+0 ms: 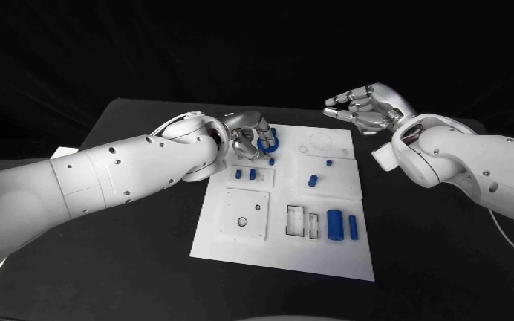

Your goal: Assemble the parts on the task board

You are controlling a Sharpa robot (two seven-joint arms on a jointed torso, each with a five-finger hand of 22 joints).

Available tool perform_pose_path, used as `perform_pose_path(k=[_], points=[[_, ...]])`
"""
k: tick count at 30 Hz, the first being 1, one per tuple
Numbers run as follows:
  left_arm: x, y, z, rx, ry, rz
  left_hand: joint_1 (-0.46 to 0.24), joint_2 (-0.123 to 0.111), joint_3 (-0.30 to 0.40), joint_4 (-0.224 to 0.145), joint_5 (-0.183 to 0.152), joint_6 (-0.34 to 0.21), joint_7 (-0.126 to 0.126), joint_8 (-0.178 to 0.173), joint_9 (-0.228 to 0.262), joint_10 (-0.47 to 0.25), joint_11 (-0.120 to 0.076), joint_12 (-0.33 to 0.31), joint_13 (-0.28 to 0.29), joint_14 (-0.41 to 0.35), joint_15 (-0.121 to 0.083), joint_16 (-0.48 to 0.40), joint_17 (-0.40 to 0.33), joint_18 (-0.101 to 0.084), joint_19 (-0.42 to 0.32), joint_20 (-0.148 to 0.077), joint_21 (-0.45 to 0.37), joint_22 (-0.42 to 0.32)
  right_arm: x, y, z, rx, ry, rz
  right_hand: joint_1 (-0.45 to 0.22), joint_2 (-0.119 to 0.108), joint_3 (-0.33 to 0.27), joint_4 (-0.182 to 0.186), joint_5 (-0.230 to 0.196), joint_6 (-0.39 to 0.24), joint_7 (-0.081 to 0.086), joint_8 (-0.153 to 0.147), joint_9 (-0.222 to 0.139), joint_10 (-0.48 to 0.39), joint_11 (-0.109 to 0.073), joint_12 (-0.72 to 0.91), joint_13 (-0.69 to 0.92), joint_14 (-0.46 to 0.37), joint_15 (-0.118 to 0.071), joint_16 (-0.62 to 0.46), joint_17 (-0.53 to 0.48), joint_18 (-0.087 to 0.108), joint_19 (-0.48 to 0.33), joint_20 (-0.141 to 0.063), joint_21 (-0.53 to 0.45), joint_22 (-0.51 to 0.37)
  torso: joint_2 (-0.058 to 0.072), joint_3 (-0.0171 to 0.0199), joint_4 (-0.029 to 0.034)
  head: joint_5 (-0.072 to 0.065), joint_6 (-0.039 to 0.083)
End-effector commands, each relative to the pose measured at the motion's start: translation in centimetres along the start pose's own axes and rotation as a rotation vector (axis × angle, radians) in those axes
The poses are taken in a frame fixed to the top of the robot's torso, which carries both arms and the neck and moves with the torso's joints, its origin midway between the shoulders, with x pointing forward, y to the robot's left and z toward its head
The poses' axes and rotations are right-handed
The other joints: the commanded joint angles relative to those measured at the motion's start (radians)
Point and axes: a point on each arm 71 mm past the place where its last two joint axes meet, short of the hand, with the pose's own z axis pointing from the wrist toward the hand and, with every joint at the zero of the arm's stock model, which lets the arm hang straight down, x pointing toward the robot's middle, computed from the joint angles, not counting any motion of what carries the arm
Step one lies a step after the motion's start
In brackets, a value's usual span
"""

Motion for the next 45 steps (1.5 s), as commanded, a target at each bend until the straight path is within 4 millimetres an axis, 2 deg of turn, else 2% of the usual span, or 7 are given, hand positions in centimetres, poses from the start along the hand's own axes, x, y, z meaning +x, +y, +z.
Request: perform_pose_path(k=[1, 5, 8, 13, 28, 39, 45], points=[[0.1, -0.7, 0.5, 0.074, -0.024, 0.131, -0.014, 0.005, -0.014, -0.002, -0.004, 0.019, -0.001, -0.021, -0.015, 0.02, -0.001, -0.014, -0.03, 0.043, -0.006, 0.089, 0.095, -0.03, 0.061, -0.009, 0.125, 0.118, 0.2, 0.1, 0.0, -0.012, 0.014, 0.003, -0.009, 0.001, -0.006, 0.0, 0.004, -0.002, -0.001, 0.005, 0.002, -0.001, -0.002, 0.0, -0.001, 0.073, -0.002, -0.006, 0.137, 0.011, -0.004, 0.001, -0.003, -0.001, 0.002, 0.0, -0.0011, -0.002, 0.002], [0.5, -0.9, 1.1, 0.066, -0.004, 0.161, -0.015, 0.009, -0.022, -0.003, -0.004, 0.037, -0.004, -0.036, -0.026, 0.035, -0.005, -0.027, -0.053, 0.06, -0.017, 0.117, 0.122, -0.037, 0.088, -0.018, 0.175, 0.166, 0.2, 0.1, 0.0, -0.012, 0.015, 0.004, -0.009, 0.001, -0.006, 0.0, 0.004, -0.002, -0.001, 0.005, 0.002, -0.001, -0.002, 0.0, -0.001, 0.073, -0.002, -0.006, 0.137, 0.011, -0.004, 0.001, -0.003, -0.001, 0.002, 0.0, 0.0, -0.001, 0.002], [0.8, -1.1, 1.5, 0.058, 0.026, 0.177, -0.016, 0.013, -0.024, -0.003, -0.004, 0.06, -0.009, -0.041, -0.03, 0.051, -0.009, -0.035, -0.068, 0.062, -0.026, 0.109, 0.102, -0.044, 0.104, -0.027, 0.213, 0.204, 0.3, 0.2, 0.1, -0.014, 0.017, 0.005, -0.009, 0.001, -0.006, 0.0, 0.004, -0.002, -0.001, 0.005, 0.002, -0.001, -0.002, 0.0, -0.001, 0.073, -0.002, -0.006, 0.137, 0.011, -0.004, 0.001, -0.003, -0.001, 0.002, 0.0001, -0.0005, -0.001, 0.001], [1.4, -1.2, 2.0, 0.038, 0.081, 0.201, -0.017, 0.014, -0.028, -0.003, -0.004, 0.073, -0.01, -0.048, -0.035, 0.05, -0.01, -0.052, -0.083, 0.062, -0.031, 0.103, 0.088, -0.046, 0.109, -0.032, 0.221, 0.213, 0.4, 0.2, 0.1, -0.016, 0.018, 0.006, -0.009, 0.001, -0.006, 0.0, 0.004, -0.002, -0.001, 0.005, 0.002, -0.001, -0.002, 0.0, -0.001, 0.073, -0.002, -0.006, 0.137, 0.011, -0.004, 0.001, -0.003, -0.001, 0.002, 0.0001, -0.002, 0.0, -0.002], [2.2, -0.7, 2.5, -0.008, 0.149, 0.218, -0.014, 0.031, -0.024, -0.006, -0.003, 0.104, -0.01, -0.058, -0.04, 0.086, -0.012, -0.065, -0.103, 0.066, -0.022, 0.105, 0.077, -0.049, 0.117, -0.028, 0.227, 0.221, 0.5, 0.3, 0.1, -0.018, 0.021, 0.007, -0.008, 0.003, -0.006, 0.0, 0.005, -0.002, -0.001, 0.005, 0.002, -0.001, -0.002, 0.001, 0.0, 0.073, -0.002, -0.005, 0.138, 0.011, -0.004, 0.001, -0.003, 0.0, 0.001, 0.0002, 0.0002, -0.003, -0.008], [2.3, -0.7, 2.7, -0.007, 0.153, 0.232, 0.001, 0.058, 0.023, -0.017, -0.001, 0.139, -0.008, -0.067, -0.045, 0.133, -0.013, -0.084, -0.122, 0.067, -0.01, 0.116, 0.079, -0.05, 0.12, -0.019, 0.224, 0.222, 0.5, 0.3, 0.1, -0.018, 0.021, 0.007, -0.008, 0.003, -0.006, 0.0, 0.005, -0.002, -0.001, 0.005, 0.002, -0.001, -0.002, 0.001, 0.0, 0.073, -0.002, -0.005, 0.138, 0.011, -0.004, 0.001, -0.003, 0.0, 0.0, 0.0004, -0.0005, -0.001, -0.007], [2.6, -1.0, 2.9, 0.003, 0.157, 0.231, -0.003, 0.063, 0.034, -0.018, -0.001, 0.146, -0.007, -0.071, -0.046, 0.145, -0.013, -0.093, -0.128, 0.067, -0.009, 0.119, 0.078, -0.049, 0.121, -0.018, 0.227, 0.225, 0.5, 0.3, 0.1, -0.019, 0.023, 0.008, -0.008, 0.003, -0.006, 0.0, 0.005, -0.002, -0.001, 0.005, 0.002, -0.001, -0.002, 0.001, 0.0, 0.073, -0.002, -0.005, 0.138, 0.011, -0.004, 0.001, -0.003, 0.0, 0.001, 0.0002, 0.0001, -0.001, -0.008]])
